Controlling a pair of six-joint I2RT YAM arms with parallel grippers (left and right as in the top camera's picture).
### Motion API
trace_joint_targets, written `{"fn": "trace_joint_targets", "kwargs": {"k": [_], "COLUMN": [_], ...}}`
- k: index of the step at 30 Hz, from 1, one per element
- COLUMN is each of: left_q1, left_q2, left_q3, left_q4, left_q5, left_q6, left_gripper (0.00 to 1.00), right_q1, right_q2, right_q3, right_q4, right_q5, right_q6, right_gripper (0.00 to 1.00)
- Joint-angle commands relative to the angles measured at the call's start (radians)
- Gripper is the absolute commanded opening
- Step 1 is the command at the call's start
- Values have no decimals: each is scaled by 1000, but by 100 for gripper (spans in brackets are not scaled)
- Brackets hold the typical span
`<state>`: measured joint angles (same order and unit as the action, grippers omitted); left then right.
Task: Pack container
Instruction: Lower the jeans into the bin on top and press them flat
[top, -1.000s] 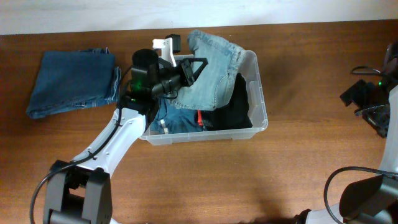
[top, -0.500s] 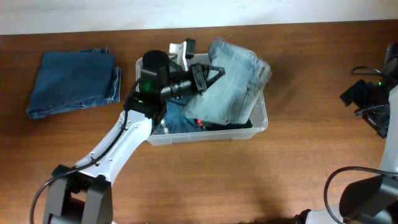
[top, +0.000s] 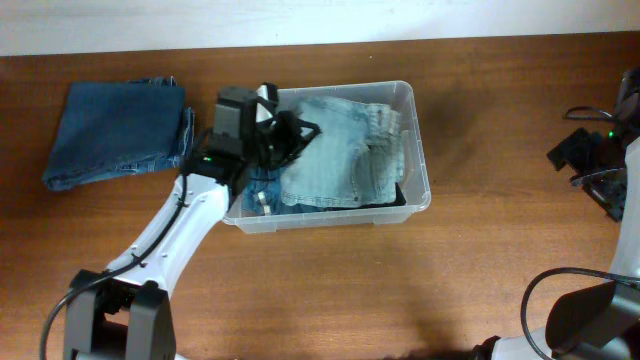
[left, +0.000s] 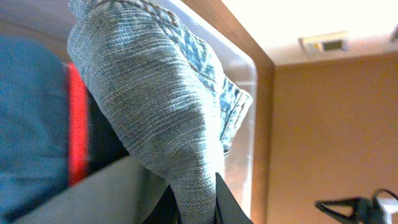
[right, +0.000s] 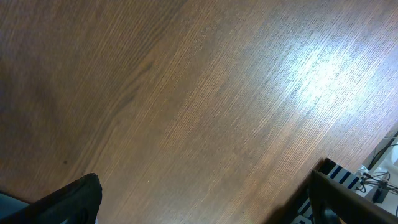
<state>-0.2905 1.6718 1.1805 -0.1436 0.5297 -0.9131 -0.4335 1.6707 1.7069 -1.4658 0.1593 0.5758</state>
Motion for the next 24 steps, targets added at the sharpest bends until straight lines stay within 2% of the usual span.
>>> {"fn": "trace_joint_targets", "kwargs": {"k": [1, 2, 3, 5, 15, 17, 20, 24], "left_q1": [51, 62, 72, 87, 180, 190, 195, 193], "left_q2": [-36, -36, -36, -36, -36, -36, -36, -36], "left_q3": [26, 26, 26, 26, 26, 26, 26, 26], "left_q4": [-21, -34, -56, -103, -194, -193, -180, -217], "left_q5": [-34, -37, -47, -82, -106, -95, -17, -10], "left_q6": [98, 117, 137, 158, 279, 280, 347, 347], "left_gripper": [1, 1, 7, 33, 36, 36, 36, 36], "right_q1": [-5, -5, -5, -5, -5, -5, -5, -5], "right_q2": [-13, -13, -13, -13, -13, -13, -13, -13], "right_q3": [-3, -3, -3, -3, -3, -3, -3, -3], "right_q4": [0, 0, 0, 0, 0, 0, 0, 0], "right_q5": [6, 6, 6, 6, 6, 6, 6, 6], "right_q6": [9, 9, 9, 9, 9, 9, 9, 9], "right_gripper": [98, 98, 98, 99, 98, 98, 98, 98]}}
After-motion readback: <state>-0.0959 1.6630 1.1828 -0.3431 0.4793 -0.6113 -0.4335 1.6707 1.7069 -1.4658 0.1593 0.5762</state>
